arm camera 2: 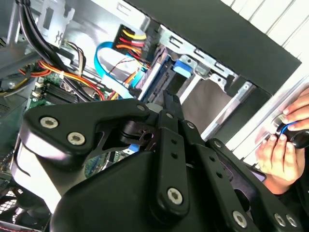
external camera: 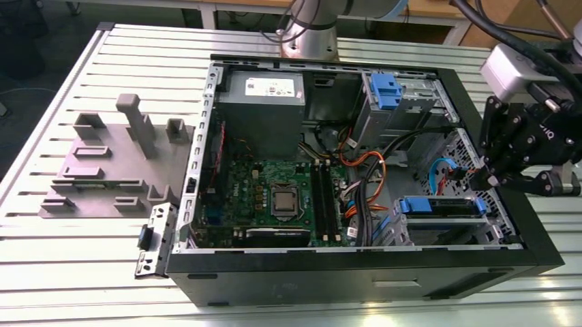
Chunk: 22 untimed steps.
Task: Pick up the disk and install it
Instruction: 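Insert the first disk wire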
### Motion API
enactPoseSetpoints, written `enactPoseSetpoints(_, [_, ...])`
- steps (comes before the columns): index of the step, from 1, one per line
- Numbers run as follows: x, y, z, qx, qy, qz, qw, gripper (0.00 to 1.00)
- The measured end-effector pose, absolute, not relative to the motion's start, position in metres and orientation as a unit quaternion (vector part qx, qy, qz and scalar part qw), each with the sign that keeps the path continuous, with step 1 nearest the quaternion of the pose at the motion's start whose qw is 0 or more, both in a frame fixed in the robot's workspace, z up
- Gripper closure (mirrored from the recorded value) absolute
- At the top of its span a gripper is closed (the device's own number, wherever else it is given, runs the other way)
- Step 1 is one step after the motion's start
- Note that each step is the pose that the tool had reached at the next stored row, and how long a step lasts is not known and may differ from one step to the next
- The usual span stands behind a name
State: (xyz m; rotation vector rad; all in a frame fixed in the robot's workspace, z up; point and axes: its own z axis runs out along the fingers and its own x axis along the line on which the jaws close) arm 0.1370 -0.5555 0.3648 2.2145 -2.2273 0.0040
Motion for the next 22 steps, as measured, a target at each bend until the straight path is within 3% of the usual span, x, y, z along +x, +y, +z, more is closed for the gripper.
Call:
enactPoseSetpoints(10, [0.144, -0.537, 0.364, 0.705, -0.709, 0.001, 0.005, 0.89])
enactPoseSetpoints(22, [0.154, -0.513, 0.363, 0.705, -0.709, 0.015, 0.035, 0.89])
